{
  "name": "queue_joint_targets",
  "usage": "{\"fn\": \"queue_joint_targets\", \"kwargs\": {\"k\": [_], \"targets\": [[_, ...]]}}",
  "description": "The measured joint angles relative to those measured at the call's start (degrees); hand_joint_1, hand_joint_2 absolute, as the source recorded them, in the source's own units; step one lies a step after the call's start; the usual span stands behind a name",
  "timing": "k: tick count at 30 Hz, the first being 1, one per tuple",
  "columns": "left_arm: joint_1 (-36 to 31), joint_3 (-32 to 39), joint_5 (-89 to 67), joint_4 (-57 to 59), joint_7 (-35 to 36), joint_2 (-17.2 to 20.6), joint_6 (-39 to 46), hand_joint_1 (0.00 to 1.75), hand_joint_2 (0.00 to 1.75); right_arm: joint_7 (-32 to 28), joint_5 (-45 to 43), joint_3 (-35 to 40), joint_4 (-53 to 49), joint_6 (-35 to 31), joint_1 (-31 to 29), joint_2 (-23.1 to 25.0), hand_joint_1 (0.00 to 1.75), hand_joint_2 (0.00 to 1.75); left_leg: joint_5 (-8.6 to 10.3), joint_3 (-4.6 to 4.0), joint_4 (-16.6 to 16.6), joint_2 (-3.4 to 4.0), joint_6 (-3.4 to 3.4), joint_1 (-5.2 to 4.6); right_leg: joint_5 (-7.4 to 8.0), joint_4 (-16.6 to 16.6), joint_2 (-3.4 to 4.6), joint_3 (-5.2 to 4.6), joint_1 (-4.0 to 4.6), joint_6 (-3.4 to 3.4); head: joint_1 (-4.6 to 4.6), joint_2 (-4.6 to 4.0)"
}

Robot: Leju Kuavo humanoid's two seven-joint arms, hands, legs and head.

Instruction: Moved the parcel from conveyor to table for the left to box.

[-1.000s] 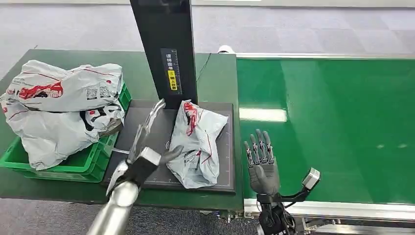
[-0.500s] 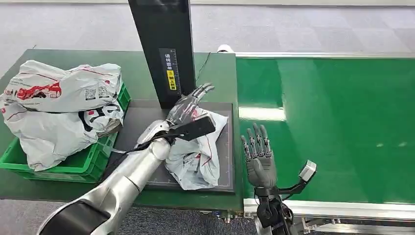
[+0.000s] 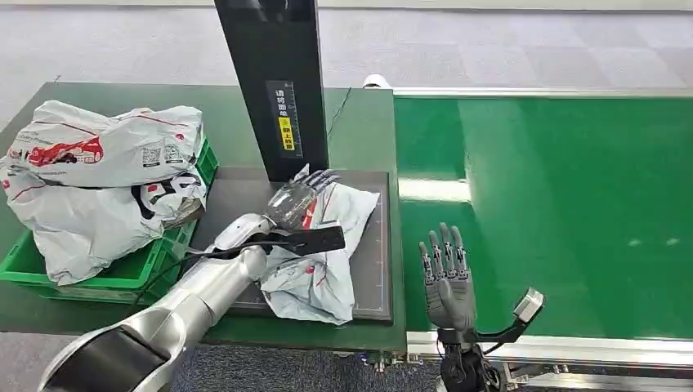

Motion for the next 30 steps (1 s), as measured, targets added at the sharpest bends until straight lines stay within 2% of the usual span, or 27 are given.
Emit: {"fn": "queue_joint_targets", "kwargs": {"k": [5,7,9,11,12,13,14,15,16,17,19,30], "targets": [[-0.9,-0.2,-0.2,-1.5,0.5,2.2,-1.3,0.0,1.75,0.0,0.1,-0.3,-0.1,0.0,0.6,0.0,0.0,1.75,0.01,0.01,0.0,-0.01,0.0,0.0,0.0,0.0,0.0,0.0,0.01,0.0,0.02,0.0],[-1.5,-0.6,-0.8,-1.7,1.6,2.8,-4.3,0.0,1.75,0.2,0.2,-0.3,-0.2,0.0,0.7,0.0,0.0,1.75,0.01,0.01,0.0,-0.01,0.0,0.0,0.0,0.0,0.0,0.01,0.01,0.0,0.02,0.0],[-2.3,-1.7,-2.1,-1.5,2.1,3.1,-7.9,0.12,1.75,0.3,0.2,-0.4,-0.3,-0.1,0.7,0.0,0.0,1.75,0.01,0.01,0.0,-0.02,0.0,0.0,0.0,0.0,-0.01,0.02,0.0,0.0,0.02,0.0],[-2.9,-2.9,-3.2,-1.3,2.4,3.1,-10.2,0.4,1.75,0.3,0.2,-0.5,-0.6,-0.3,0.8,0.0,0.0,1.75,0.01,0.01,0.0,-0.01,0.0,0.0,0.0,0.0,-0.01,0.03,0.0,0.0,0.0,0.0],[-3.4,-3.6,-4.2,-1.1,2.4,3.1,-11.7,0.68,1.75,0.4,0.1,-0.6,-0.8,-0.6,0.8,0.0,0.0,1.75,0.01,0.01,0.0,-0.01,0.0,0.0,0.0,0.0,-0.01,0.03,0.0,0.0,0.02,0.0],[-3.8,-4.6,-5.2,-0.7,2.4,3.1,-13.3,1.06,1.75,0.5,0.1,-0.7,-1.0,-0.8,0.8,0.0,0.0,1.75,0.01,0.01,0.0,-0.02,0.0,0.0,0.0,0.0,-0.01,0.03,0.0,0.0,0.02,0.0],[-4.2,-5.5,-5.9,-0.5,2.4,3.1,-14.3,1.36,1.75,0.5,0.0,-0.8,-1.2,-0.8,0.9,0.0,0.0,1.75,0.01,0.01,0.0,-0.01,0.0,0.0,0.0,0.0,-0.01,0.02,0.0,0.0,0.02,0.0],[-4.5,-6.5,-6.7,-0.2,2.1,3.1,-15.5,1.36,1.75,0.6,0.0,-0.8,-1.5,-0.8,1.0,0.1,0.0,1.75,0.0,0.02,0.0,-0.01,0.0,0.0,0.0,0.0,-0.01,0.02,0.0,0.0,0.02,0.0],[-4.8,-7.4,-7.4,0.0,1.7,3.1,-16.6,1.47,1.75,0.7,-0.1,-0.9,-1.7,-0.9,1.1,0.1,0.0,1.75,0.0,0.02,0.0,-0.01,0.0,0.0,0.0,0.0,-0.01,0.02,0.0,0.0,0.02,0.0],[-5.2,-8.5,-8.1,0.2,1.2,3.1,-17.6,1.66,1.75,0.8,-0.2,-0.9,-1.9,-1.0,1.3,0.1,0.0,1.75,0.0,0.02,0.0,-0.01,0.0,0.0,0.0,0.0,-0.01,0.02,0.0,0.0,0.02,0.0],[-6.1,-10.3,-9.1,0.4,0.1,3.2,-19.8,1.75,1.75,1.0,-0.4,-1.0,-2.4,-1.0,1.6,0.2,0.0,1.75,0.0,0.02,0.0,-0.01,0.0,0.0,0.0,0.0,-0.01,0.03,0.0,0.0,0.02,0.0],[-8.6,-17.1,-9.1,0.5,-2.8,3.6,-22.7,1.75,1.75,1.1,-0.9,-1.8,-3.3,-1.3,2.5,0.2,0.0,1.75,0.0,0.07,0.0,0.0,0.0,0.0,0.0,0.0,0.0,0.08,0.0,0.0,0.02,0.0]]}}
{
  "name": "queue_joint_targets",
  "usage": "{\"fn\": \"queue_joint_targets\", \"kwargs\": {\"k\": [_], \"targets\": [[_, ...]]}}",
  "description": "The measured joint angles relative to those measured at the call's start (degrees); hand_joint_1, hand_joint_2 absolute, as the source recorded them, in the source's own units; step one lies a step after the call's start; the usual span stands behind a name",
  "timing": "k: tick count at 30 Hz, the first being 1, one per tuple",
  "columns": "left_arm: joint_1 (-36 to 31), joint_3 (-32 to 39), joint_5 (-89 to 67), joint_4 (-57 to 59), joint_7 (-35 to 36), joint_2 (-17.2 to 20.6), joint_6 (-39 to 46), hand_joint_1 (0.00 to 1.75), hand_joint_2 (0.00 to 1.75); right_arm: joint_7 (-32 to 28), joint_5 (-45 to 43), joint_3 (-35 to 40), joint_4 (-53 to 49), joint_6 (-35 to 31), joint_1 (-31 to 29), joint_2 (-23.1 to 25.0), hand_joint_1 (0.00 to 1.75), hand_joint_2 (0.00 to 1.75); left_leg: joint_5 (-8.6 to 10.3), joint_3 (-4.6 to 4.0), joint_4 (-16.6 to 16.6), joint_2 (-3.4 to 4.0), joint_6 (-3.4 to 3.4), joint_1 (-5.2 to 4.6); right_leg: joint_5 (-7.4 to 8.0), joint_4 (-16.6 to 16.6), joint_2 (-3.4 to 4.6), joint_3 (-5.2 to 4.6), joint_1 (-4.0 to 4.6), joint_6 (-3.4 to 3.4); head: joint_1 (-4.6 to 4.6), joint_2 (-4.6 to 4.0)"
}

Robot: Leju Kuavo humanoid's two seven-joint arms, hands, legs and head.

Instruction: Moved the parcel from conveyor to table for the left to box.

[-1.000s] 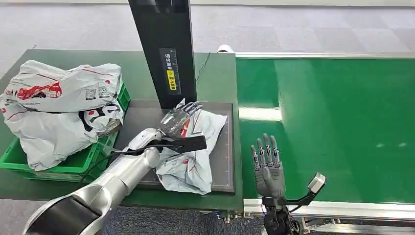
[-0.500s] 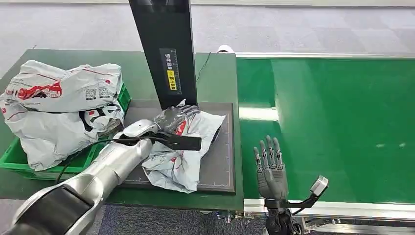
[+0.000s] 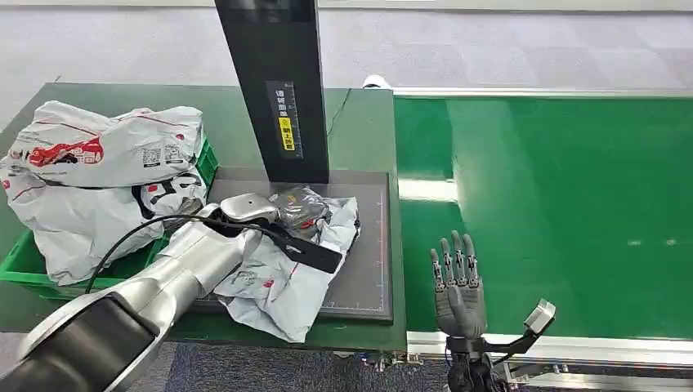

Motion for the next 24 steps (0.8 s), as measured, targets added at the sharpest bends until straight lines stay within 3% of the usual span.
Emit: {"fn": "queue_joint_targets", "kwargs": {"k": [7,15,24], "targets": [[2.6,0.7,6.8,-0.2,1.6,-0.4,13.8,1.75,1.75,0.4,-0.4,-0.4,-1.1,-0.5,0.8,0.2,0.0,1.75,0.0,-0.02,0.0,-0.02,0.0,0.0,0.0,0.0,0.0,-0.04,0.0,0.0,-0.02,0.0],[7.3,10.3,18.0,-8.2,-1.1,-1.3,34.3,1.75,1.75,1.9,-1.4,-0.6,-3.0,-1.6,2.5,1.1,0.0,1.75,0.0,-0.1,0.0,-0.01,0.0,-0.01,0.0,0.0,-0.01,-0.1,-0.01,0.0,0.0,0.0],[13.0,23.1,28.4,-25.6,-5.6,-0.5,40.1,1.75,1.75,2.2,-2.3,-0.7,-3.1,-1.8,2.8,1.4,0.0,1.75,0.0,-0.12,0.0,0.02,0.0,0.01,0.0,0.0,0.02,-0.12,0.01,0.0,-0.02,0.0]]}}
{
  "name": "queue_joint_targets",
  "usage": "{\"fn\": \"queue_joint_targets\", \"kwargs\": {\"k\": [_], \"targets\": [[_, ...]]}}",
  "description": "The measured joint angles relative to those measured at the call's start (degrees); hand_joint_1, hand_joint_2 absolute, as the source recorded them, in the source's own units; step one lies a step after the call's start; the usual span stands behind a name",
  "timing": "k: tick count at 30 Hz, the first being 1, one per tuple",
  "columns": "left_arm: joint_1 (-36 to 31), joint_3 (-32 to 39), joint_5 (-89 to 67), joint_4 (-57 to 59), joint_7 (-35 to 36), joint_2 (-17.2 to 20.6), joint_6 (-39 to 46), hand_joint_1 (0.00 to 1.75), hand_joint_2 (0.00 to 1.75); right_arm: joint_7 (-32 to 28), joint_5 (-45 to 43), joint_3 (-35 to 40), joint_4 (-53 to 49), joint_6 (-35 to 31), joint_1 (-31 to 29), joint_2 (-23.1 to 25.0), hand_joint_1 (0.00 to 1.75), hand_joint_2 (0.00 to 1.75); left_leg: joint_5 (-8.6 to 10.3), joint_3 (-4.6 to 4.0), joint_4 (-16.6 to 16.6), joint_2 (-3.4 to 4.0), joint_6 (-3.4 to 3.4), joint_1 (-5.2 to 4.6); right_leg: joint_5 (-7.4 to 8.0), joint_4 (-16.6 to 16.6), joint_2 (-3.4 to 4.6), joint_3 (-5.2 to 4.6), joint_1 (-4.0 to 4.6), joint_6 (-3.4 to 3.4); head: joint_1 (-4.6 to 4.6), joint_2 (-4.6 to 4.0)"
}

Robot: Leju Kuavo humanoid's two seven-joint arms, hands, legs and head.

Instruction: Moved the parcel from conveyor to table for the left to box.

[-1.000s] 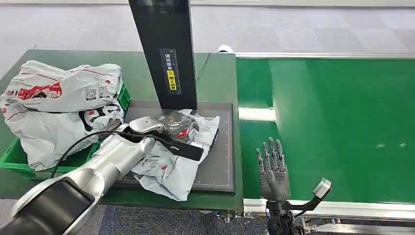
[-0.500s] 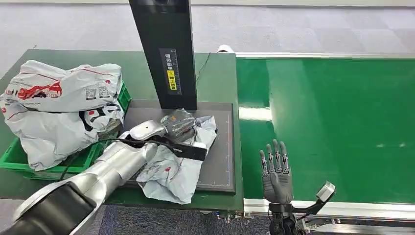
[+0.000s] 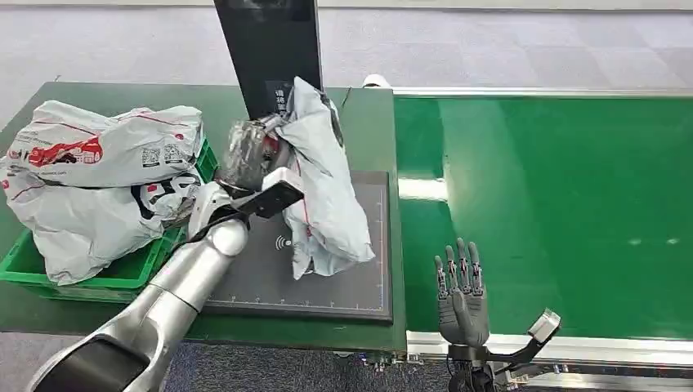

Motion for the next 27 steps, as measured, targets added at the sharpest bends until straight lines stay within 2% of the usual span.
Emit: {"fn": "queue_joint_targets", "kwargs": {"k": [8,15,20,27], "targets": [[4.8,10.4,9.0,-17.4,-1.4,2.4,-1.4,1.75,1.75,-1.1,-0.4,-0.2,0.9,-0.1,0.0,-0.4,0.0,1.75,0.0,-0.08,0.0,-0.01,0.0,0.0,-0.01,0.0,-0.01,-0.06,0.0,0.0,0.02,0.0],[5.1,19.8,17.2,-27.8,-0.8,6.9,-4.1,1.75,1.75,-1.3,-1.1,-0.3,2.0,0.4,-0.1,-0.9,0.0,1.75,0.01,-0.09,0.0,-0.01,-0.01,0.04,-0.02,0.0,-0.01,-0.09,0.04,-0.02,0.04,0.0],[1.9,26.2,17.8,-28.3,2.3,12.2,-2.6,1.75,1.75,-0.8,-1.0,-0.3,3.0,0.4,-1.0,-0.9,0.0,1.75,0.02,-0.09,0.0,0.07,-0.02,0.09,-0.02,0.0,0.05,-0.13,0.09,-0.03,0.04,0.0],[-5.6,32.7,4.8,-19.0,9.1,19.2,-0.6,1.75,1.75,-0.9,-0.5,0.3,4.8,0.4,-3.2,-0.9,0.0,1.75,0.03,-0.09,0.0,0.14,-0.03,0.09,-0.03,0.0,0.05,-0.13,0.09,-0.04,0.04,0.0]]}}
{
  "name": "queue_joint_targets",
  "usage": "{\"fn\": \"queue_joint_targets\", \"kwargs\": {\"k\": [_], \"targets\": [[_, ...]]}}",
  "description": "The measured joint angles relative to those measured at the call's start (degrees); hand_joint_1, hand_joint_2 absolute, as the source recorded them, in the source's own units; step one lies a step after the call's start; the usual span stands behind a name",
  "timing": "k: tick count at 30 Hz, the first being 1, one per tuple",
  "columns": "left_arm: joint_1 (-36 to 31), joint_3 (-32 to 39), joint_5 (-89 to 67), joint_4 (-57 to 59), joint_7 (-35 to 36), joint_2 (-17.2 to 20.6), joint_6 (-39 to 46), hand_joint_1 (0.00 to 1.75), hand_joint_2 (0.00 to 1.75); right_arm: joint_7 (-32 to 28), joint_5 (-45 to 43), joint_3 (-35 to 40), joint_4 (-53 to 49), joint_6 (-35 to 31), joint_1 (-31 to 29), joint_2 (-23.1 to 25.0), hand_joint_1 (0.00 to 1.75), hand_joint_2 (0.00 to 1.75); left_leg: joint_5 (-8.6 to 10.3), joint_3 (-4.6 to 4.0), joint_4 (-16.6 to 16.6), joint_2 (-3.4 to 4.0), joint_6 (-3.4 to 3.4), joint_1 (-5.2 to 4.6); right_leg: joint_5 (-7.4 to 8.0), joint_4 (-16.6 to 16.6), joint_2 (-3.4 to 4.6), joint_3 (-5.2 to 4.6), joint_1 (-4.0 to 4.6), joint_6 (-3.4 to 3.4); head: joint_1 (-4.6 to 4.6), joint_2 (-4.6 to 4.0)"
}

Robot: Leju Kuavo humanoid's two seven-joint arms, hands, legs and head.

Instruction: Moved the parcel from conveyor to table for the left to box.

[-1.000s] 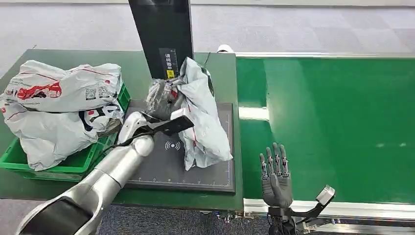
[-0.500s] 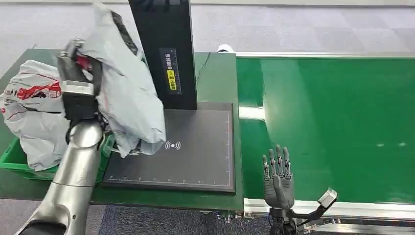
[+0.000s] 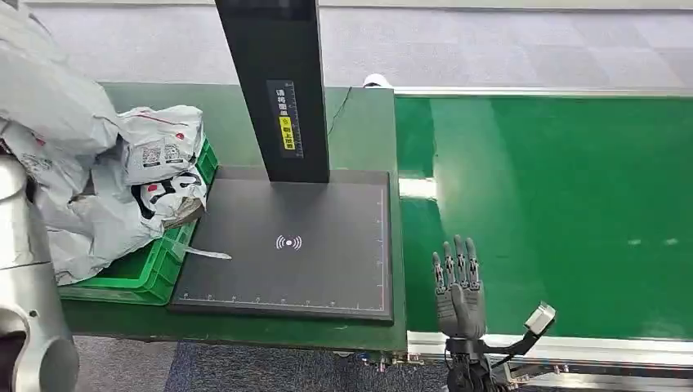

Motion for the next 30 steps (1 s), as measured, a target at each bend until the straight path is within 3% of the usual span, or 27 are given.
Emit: {"fn": "queue_joint_targets", "kwargs": {"k": [9,13,18,28,29,30], "targets": [[-6.3,0.2,-10.4,17.6,2.1,5.5,-2.0,1.75,1.75,-0.5,0.3,0.1,1.2,0.6,-0.2,-0.1,0.0,1.75,0.0,-0.01,0.0,0.01,0.0,-0.01,0.0,0.0,0.01,-0.02,0.0,0.0,0.0,0.0],[-6.8,0.2,-11.5,20.0,2.6,6.0,-2.0,1.75,1.75,-0.5,0.3,0.1,1.5,0.6,-0.2,-0.1,0.0,1.75,-0.01,-0.02,0.0,0.01,0.0,-0.01,-0.01,0.0,0.0,-0.03,0.0,0.0,0.0,0.0],[-8.2,-0.5,-22.5,25.2,9.3,6.1,-5.3,1.75,1.75,-0.5,0.2,0.0,1.5,1.0,0.0,-0.1,0.0,1.75,0.0,-0.02,0.0,0.0,0.0,-0.01,0.0,0.0,0.0,-0.04,-0.01,0.0,0.0,0.0],[-13.2,-7.1,-37.0,38.6,17.0,4.4,-20.0,1.75,1.75,-0.5,0.9,-0.2,1.5,1.0,0.3,-0.1,0.0,1.75,0.0,-0.02,0.0,-0.01,-0.01,-0.01,0.01,0.0,0.01,-0.05,-0.01,-0.01,0.0,0.0],[-13.7,-7.6,-37.4,39.2,17.0,4.2,-20.8,1.59,1.75,-0.5,1.0,-0.3,1.5,1.0,0.3,-0.1,0.0,1.75,0.0,-0.02,0.0,0.0,-0.01,-0.01,0.0,0.0,0.01,-0.05,-0.01,-0.01,0.0,0.0],[-14.0,-8.1,-37.7,39.9,16.9,4.0,-21.4,0.26,1.75,-0.5,1.1,-0.3,1.5,1.0,0.3,-0.1,0.0,1.75,0.0,-0.02,0.0,0.0,-0.01,-0.02,0.0,0.0,0.01,-0.05,-0.01,-0.01,0.0,0.0]]}}
